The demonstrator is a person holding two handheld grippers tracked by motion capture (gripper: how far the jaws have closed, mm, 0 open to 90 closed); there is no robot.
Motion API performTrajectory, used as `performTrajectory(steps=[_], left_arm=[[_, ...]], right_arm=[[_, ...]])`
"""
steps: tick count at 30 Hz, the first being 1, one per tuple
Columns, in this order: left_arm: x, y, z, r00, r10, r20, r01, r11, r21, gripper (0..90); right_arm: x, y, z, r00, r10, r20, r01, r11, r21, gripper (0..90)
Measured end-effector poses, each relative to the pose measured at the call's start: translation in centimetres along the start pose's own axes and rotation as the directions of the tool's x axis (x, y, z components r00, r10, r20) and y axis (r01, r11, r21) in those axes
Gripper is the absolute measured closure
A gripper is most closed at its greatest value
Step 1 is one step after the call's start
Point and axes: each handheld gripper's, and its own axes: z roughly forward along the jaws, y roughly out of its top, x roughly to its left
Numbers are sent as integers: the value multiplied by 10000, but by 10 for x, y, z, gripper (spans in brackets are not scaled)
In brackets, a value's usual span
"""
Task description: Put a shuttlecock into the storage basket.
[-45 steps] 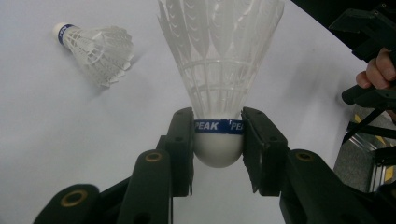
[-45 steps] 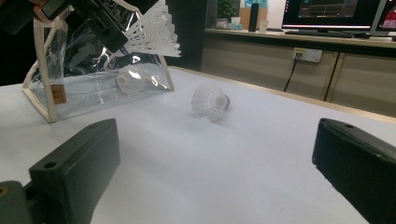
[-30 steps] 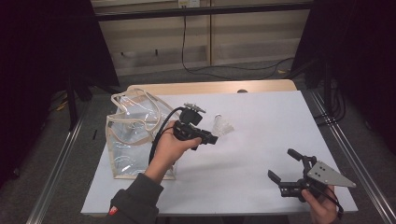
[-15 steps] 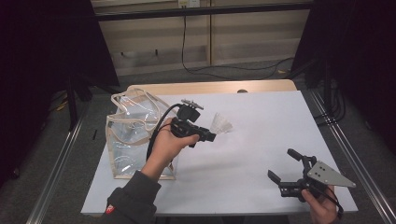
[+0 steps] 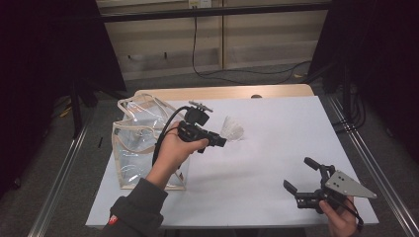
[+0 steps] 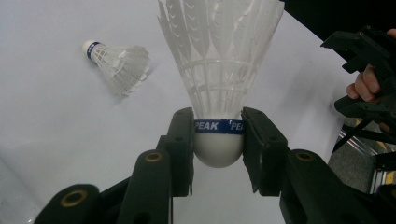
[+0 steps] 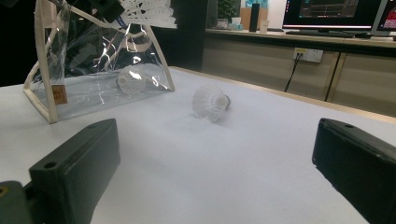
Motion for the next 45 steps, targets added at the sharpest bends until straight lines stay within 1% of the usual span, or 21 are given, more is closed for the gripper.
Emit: performTrajectory(steps=[6,8,9,10,11,12,18,23,26,28,29,30,34,38,40,45], left_arm=[[2,2,-4,9999,-104,42,104,9999,-27,657],[2,3,-5,9998,-204,42,205,9998,-82,657],[3,3,-6,9999,-153,56,154,9999,-35,657],[3,3,-6,9996,-262,61,263,9996,-105,657],[3,4,-7,9998,-196,73,197,9998,-60,657],[3,5,-8,9996,-277,32,278,9995,-125,657],[4,8,-15,9997,-237,7,237,9996,-149,657],[7,10,-20,9992,-408,55,409,9989,-214,657],[9,10,-21,9986,-538,2,537,9982,-266,657],[10,10,-23,9987,-501,3,501,9985,-225,657],[10,10,-23,9983,-574,-11,574,9979,-297,657],[11,10,-24,9988,-493,-38,492,9985,-219,657],[11,12,-27,9981,-617,-68,614,9974,-371,657],[11,14,-31,9980,-612,-170,605,9974,-383,657],[12,15,-33,9984,-534,-198,527,9980,-338,657],[13,16,-36,9974,-668,-254,656,9969,-436,657]], right_arm=[[0,0,0,10000,-8,12,8,10000,14,7],[0,0,0,10000,-4,8,4,10000,12,7],[0,0,0,10000,-10,14,10,10000,15,7],[0,0,0,10000,-7,13,7,10000,14,7],[0,0,0,10000,-3,-3,3,10000,2,7],[0,0,0,10000,-8,-10,8,10000,15,7],[0,0,0,10000,12,-8,-12,10000,12,7],[0,0,0,10000,22,-8,-22,10000,4,7],[0,0,0,10000,42,-6,-42,10000,8,7],[0,0,0,10000,27,-5,-27,10000,8,7],[0,0,0,10000,16,-8,-16,10000,10,7],[0,0,0,10000,10,7,-10,10000,-6,7],[0,0,0,10000,22,-4,-22,10000,10,7],[0,0,0,10000,30,-4,-30,10000,11,7],[0,0,0,10000,22,-7,-22,10000,10,7],[0,0,0,10000,19,8,-19,10000,19,7]])
